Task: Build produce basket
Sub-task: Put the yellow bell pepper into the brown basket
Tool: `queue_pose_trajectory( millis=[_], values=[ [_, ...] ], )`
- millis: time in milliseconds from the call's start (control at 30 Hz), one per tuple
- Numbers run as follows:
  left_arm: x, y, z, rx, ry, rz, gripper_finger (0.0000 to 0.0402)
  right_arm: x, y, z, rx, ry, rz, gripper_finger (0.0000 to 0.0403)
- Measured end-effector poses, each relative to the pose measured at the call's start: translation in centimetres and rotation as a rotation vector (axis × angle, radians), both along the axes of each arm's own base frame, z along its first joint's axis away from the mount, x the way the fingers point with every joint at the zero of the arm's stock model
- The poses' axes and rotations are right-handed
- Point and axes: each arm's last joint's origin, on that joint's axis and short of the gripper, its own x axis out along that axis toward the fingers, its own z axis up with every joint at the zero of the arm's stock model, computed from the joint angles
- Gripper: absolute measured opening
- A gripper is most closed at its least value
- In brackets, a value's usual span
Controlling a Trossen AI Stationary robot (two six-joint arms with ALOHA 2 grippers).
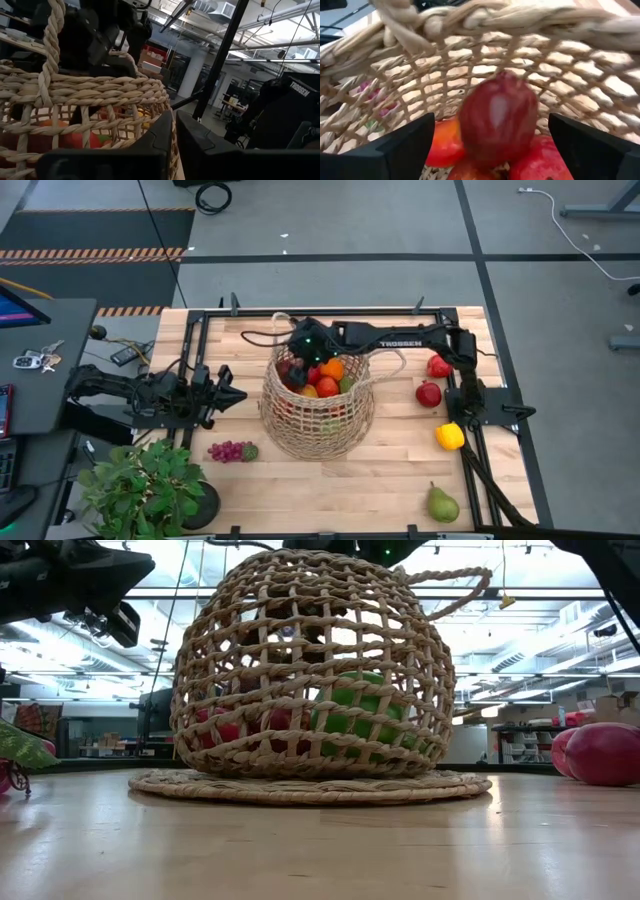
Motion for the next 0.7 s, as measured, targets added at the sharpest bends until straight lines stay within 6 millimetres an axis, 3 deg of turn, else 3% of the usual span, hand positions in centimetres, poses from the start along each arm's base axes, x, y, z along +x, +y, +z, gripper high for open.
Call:
queue_pose_trajectory(
  millis=[167,333,700],
  values=[
    [0.0,0.0,0.0,0.000,0.000,0.000,0.0031,-0.8,-0.5,1.3,0.016,0.014,-0.015,0.0388],
    [0.0,0.0,0.0,0.000,0.000,0.000,0.0036,-2.8,-0.9,5.5,-0.068,0.039,-0.025,0.0388],
    [0.0,0.0,0.0,0.000,0.000,0.000,0.0032,-11.8,-2.1,12.7,-0.168,0.148,-0.102,0.0387]
  ],
)
